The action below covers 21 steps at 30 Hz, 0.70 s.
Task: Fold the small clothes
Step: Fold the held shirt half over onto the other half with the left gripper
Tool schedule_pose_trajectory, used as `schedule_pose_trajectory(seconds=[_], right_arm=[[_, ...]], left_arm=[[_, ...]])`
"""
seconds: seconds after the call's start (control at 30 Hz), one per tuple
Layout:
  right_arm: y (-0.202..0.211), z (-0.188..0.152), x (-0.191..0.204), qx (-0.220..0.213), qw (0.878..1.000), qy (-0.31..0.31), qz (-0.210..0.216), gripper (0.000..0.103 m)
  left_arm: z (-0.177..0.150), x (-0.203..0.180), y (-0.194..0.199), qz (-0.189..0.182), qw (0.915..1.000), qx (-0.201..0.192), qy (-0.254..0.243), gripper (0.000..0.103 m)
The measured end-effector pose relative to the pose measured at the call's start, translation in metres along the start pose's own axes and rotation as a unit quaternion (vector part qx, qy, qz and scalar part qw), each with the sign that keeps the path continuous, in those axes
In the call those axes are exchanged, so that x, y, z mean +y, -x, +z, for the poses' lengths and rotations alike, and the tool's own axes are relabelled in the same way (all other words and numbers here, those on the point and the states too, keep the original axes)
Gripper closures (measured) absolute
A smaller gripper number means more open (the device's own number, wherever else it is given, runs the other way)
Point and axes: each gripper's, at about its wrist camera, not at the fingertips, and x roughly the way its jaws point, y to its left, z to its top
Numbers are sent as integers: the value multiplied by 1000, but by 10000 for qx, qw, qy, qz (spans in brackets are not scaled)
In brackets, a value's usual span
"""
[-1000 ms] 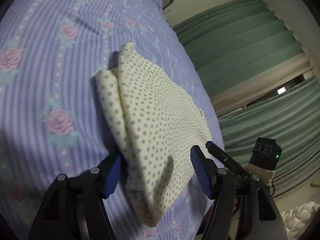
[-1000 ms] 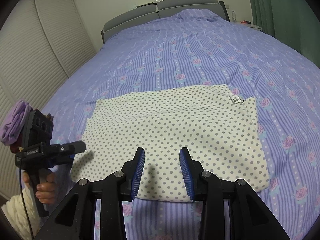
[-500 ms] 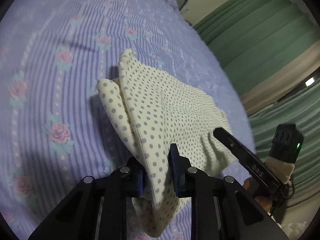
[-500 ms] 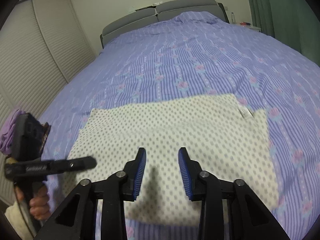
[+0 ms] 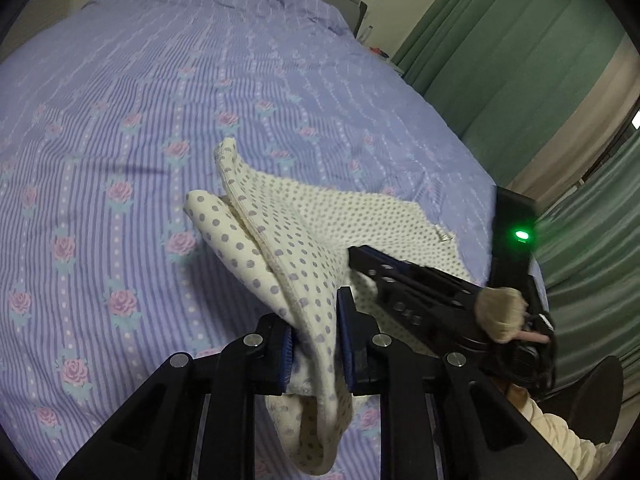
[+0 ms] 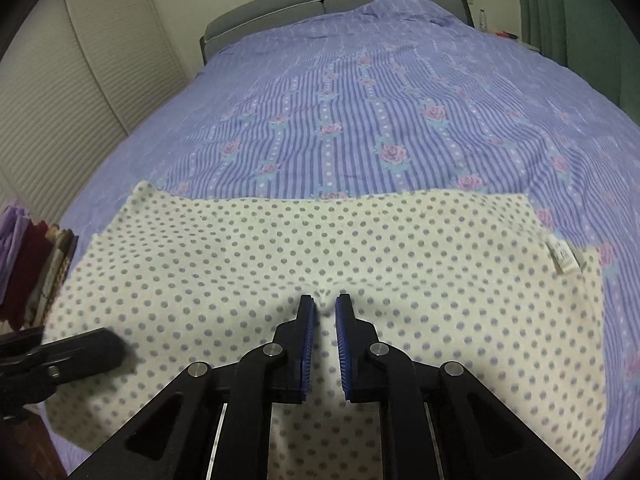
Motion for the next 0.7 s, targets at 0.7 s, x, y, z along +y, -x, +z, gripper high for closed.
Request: schedule_pose_trajectory(seconds=[0.7], right_arm=[[101,-44,-63,-465,9970,-505,361,94]], left_arm=[[29,-97,-30,493,9983,315,-29,88]])
